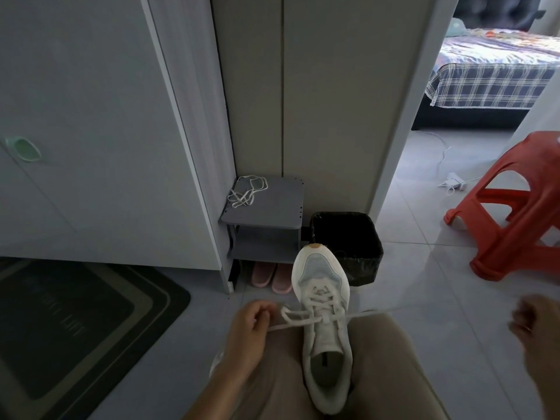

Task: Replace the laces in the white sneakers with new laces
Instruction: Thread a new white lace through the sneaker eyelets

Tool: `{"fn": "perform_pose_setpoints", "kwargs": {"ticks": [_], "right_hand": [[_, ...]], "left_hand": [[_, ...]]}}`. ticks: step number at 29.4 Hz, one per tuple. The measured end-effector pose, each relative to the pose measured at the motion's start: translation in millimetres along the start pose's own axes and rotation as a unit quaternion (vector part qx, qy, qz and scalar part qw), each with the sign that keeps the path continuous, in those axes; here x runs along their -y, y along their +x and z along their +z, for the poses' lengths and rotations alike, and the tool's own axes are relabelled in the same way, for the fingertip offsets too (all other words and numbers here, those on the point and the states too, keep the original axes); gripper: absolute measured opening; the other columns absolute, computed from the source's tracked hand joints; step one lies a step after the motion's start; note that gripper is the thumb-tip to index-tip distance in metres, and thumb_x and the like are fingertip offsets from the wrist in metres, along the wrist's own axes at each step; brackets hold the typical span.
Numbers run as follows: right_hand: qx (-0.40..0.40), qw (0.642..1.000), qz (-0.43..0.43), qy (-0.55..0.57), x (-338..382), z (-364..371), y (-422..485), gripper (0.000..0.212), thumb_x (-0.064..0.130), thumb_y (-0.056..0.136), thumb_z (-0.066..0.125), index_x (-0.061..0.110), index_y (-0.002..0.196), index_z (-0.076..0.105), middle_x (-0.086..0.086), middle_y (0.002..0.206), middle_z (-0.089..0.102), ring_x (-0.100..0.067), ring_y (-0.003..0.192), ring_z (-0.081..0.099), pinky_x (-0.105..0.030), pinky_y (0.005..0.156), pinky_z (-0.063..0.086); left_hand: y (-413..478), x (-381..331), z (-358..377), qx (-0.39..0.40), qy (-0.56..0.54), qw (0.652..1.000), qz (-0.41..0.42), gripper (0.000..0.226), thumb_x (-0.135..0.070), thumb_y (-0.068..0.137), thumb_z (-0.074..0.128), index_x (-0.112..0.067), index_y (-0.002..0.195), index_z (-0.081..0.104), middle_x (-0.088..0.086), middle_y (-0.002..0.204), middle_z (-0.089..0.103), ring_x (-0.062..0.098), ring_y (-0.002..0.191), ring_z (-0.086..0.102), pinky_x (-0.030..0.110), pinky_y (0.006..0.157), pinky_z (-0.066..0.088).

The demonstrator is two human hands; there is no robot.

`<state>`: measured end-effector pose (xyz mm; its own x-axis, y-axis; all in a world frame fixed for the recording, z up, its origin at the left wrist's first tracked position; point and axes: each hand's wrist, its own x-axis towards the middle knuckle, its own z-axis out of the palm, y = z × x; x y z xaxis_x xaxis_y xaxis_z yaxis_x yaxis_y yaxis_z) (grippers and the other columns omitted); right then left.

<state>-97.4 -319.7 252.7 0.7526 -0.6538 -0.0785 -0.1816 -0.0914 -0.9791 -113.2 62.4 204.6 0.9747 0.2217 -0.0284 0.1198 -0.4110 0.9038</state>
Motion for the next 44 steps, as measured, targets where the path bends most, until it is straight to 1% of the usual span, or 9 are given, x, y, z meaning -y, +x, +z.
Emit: {"fn": "perform_pose_setpoints", "kwargs": {"ticks": [5, 8, 13, 16, 25, 30, 33, 39, 44], "right_hand": [[0.045, 0.957, 0.020, -0.285, -27.8, 5.7, -1.5, 0.022, 0.006, 0.086, 0.057, 0.008, 0.064, 0.054, -0.015, 0.062, 0.051, -0.024, 0.060, 0.047, -0.033, 0.062, 0.040], [0.073, 0.919, -0.166, -0.351, -24.6, 49.9, -37.3, 0.013, -0.003, 0.077, 0.066, -0.001, 0.090, 0.065, -0.017, 0.089, 0.057, -0.030, 0.076, 0.056, -0.043, 0.074, 0.047], [0.387, 0.796, -0.313, -0.344, 7.5, 123.7, -99.0, 0.027, 0.047, 0.084, 0.047, 0.028, 0.096, 0.062, 0.018, 0.096, 0.055, -0.003, 0.090, 0.054, -0.019, 0.082, 0.043], [0.424, 0.818, -0.218, -0.322, 16.6, 127.3, -102.6, 0.011, 0.032, 0.086, 0.061, 0.028, 0.077, 0.056, 0.015, 0.076, 0.059, 0.000, 0.071, 0.055, -0.008, 0.062, 0.042], [0.382, 0.890, -0.089, -0.232, 32.7, 70.3, -67.6, 0.024, 0.014, 0.086, 0.063, 0.018, 0.062, 0.062, 0.007, 0.054, 0.053, -0.011, 0.058, 0.046, -0.025, 0.062, 0.038], [0.352, 0.911, -0.067, -0.205, 35.1, 46.1, -51.4, 0.066, 0.082, 0.037, 0.066, 0.020, 0.060, 0.061, 0.005, 0.053, 0.043, -0.014, 0.058, 0.039, -0.030, 0.062, 0.030], [0.353, 0.912, -0.048, -0.205, 33.9, 38.4, -49.6, 0.079, 0.089, 0.023, 0.060, 0.018, 0.059, 0.061, 0.001, 0.055, 0.043, -0.018, 0.060, 0.038, -0.032, 0.063, 0.029], [0.359, 0.899, -0.006, -0.250, 27.0, 41.9, -52.1, 0.024, 0.019, 0.080, 0.069, 0.007, 0.061, 0.058, 0.000, 0.052, 0.044, -0.020, 0.060, 0.039, -0.035, 0.062, 0.032], [0.324, 0.904, -0.017, -0.279, 25.4, 41.5, -49.5, 0.026, 0.021, 0.081, 0.068, 0.002, 0.066, 0.058, 0.004, 0.048, 0.044, -0.015, 0.054, 0.038, -0.027, 0.056, 0.030]], "left_hand": [[-4.3, -9.7, 3.6, 0.061, 0.027, 0.995, 0.080, 0.033, -0.008, 0.089, 0.056, -0.040, 0.079, 0.058, -0.029, 0.085, 0.063, -0.004, 0.092, 0.054, 0.004, 0.073, 0.037], [-5.6, -13.8, 5.3, 0.097, 0.053, 0.991, 0.079, 0.034, -0.007, 0.091, 0.052, -0.038, 0.079, 0.058, -0.017, 0.083, 0.065, -0.001, 0.090, 0.056, 0.008, 0.074, 0.039], [-2.6, -19.6, -2.8, 0.189, 0.053, 0.980, 0.041, 0.016, -0.014, 0.089, 0.058, -0.025, 0.098, 0.065, -0.009, 0.099, 0.066, 0.000, 0.093, 0.060, 0.016, 0.086, 0.047], [-2.5, -27.0, -7.2, 0.204, 0.045, 0.977, 0.032, 0.006, -0.021, 0.087, 0.062, -0.025, 0.089, 0.066, -0.009, 0.091, 0.067, 0.000, 0.085, 0.061, 0.014, 0.079, 0.048], [-4.8, -23.1, -38.1, 0.211, -0.131, 0.967, -0.055, 0.011, -0.010, 0.080, 0.067, -0.007, 0.073, 0.061, -0.006, 0.061, 0.055, 0.002, 0.061, 0.050, 0.012, 0.061, 0.041], [-8.3, -20.2, -41.3, 0.235, -0.135, 0.960, -0.072, 0.013, -0.023, 0.069, 0.064, -0.011, 0.070, 0.061, -0.008, 0.056, 0.051, 0.003, 0.055, 0.043, 0.014, 0.055, 0.036], [-8.1, -20.3, -41.4, 0.237, -0.141, 0.958, -0.080, 0.013, -0.022, 0.068, 0.063, -0.009, 0.071, 0.061, -0.008, 0.054, 0.050, 0.004, 0.051, 0.042, 0.013, 0.051, 0.034], [-3.4, -12.6, -47.5, 0.249, -0.129, 0.950, -0.136, 0.013, -0.018, 0.078, 0.067, -0.008, 0.070, 0.061, -0.002, 0.051, 0.047, 0.005, 0.046, 0.039, 0.014, 0.047, 0.031], [2.9, 0.6, -46.4, 0.182, 0.054, 0.977, -0.101, 0.012, -0.013, 0.086, 0.063, -0.014, 0.075, 0.062, -0.007, 0.065, 0.061, 0.005, 0.062, 0.055, 0.019, 0.064, 0.047]]}}
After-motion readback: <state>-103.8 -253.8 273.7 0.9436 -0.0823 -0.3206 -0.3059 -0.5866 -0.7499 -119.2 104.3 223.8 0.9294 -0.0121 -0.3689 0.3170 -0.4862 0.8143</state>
